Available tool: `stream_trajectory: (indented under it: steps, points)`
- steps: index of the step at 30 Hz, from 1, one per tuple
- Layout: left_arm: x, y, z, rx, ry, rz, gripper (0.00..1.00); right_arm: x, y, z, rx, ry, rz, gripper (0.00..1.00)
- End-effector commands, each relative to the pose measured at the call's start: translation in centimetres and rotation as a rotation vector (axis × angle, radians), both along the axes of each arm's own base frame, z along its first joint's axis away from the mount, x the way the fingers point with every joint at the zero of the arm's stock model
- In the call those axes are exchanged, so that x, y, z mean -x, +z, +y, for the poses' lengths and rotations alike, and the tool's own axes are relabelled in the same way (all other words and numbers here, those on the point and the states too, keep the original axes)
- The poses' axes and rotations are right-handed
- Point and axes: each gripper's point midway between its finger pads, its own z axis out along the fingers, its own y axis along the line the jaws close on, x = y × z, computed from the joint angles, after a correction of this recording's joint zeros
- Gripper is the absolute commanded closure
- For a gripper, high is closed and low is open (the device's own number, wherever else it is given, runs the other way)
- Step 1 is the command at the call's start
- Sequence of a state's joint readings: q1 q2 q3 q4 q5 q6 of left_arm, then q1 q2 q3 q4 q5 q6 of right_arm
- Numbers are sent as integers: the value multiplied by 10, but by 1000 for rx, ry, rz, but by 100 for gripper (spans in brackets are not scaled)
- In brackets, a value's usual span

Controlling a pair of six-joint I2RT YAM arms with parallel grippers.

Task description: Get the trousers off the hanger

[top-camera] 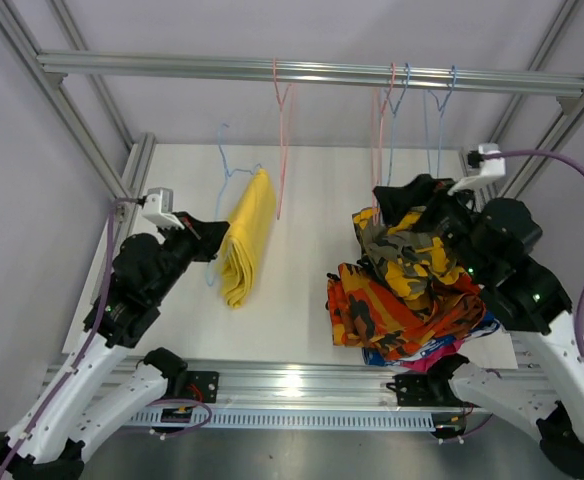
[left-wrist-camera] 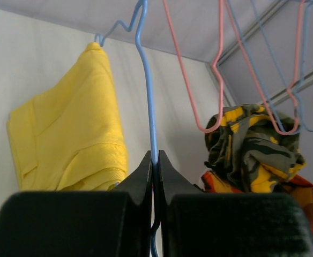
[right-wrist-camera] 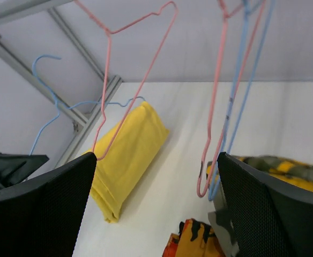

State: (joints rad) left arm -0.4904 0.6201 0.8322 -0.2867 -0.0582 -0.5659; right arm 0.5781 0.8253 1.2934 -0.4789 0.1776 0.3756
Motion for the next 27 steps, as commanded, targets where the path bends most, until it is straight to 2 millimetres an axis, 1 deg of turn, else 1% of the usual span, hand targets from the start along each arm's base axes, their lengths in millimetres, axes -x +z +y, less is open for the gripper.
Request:
stream_trajectory:
  steps: [1,2,3,4,5,6,7,9,10,12,13,14,15,17,19,21,22,23,26,27]
  points:
    - [-19,22,14,-19,128,-102,99,4,41,29,100,67,-147,0]
    - [-22,16,13,-33,135,-88,99,5,42,39,134,79,-154,0]
    - [-24,13,12,-39,138,-83,100,15,39,71,176,158,-156,0]
    - [-26,9,12,-46,140,-78,100,13,32,77,246,133,-154,0]
    - [-28,6,11,-52,143,-72,99,16,25,90,281,154,-145,1]
    - [-30,3,10,-57,144,-66,99,21,10,116,328,205,-124,0]
    - [-31,-2,11,-68,146,-57,100,22,-4,126,364,218,-105,1]
    - [-32,-5,11,-78,150,-54,99,22,-26,143,392,233,-70,0]
    - [-32,-6,11,-84,150,-55,100,24,-46,156,409,255,-52,1]
    - [-32,-8,11,-91,146,-56,99,24,-66,168,430,278,-30,0]
    - [-31,-7,11,-93,142,-62,99,24,-81,176,452,290,-7,0]
    - [-30,-8,10,-94,132,-61,99,23,-95,180,473,296,16,1]
    - [-30,-13,9,-96,128,-54,99,25,-104,187,478,314,34,0]
    - [-28,-11,8,-85,119,-60,99,27,-130,200,521,337,67,0]
    - [-27,-11,7,-83,112,-61,99,28,-144,209,533,354,89,1]
    - [-26,-12,6,-82,106,-57,99,28,-168,225,555,384,118,1]
    - [-26,-11,6,-79,104,-58,99,29,-167,227,545,394,114,0]
    - [-26,-10,5,-79,101,-61,99,28,-179,234,563,406,129,0]
    - [-23,-8,6,-73,97,-67,99,31,-188,254,558,488,137,1]
    - [-23,-8,5,-70,93,-71,99,29,-197,261,563,515,145,1]
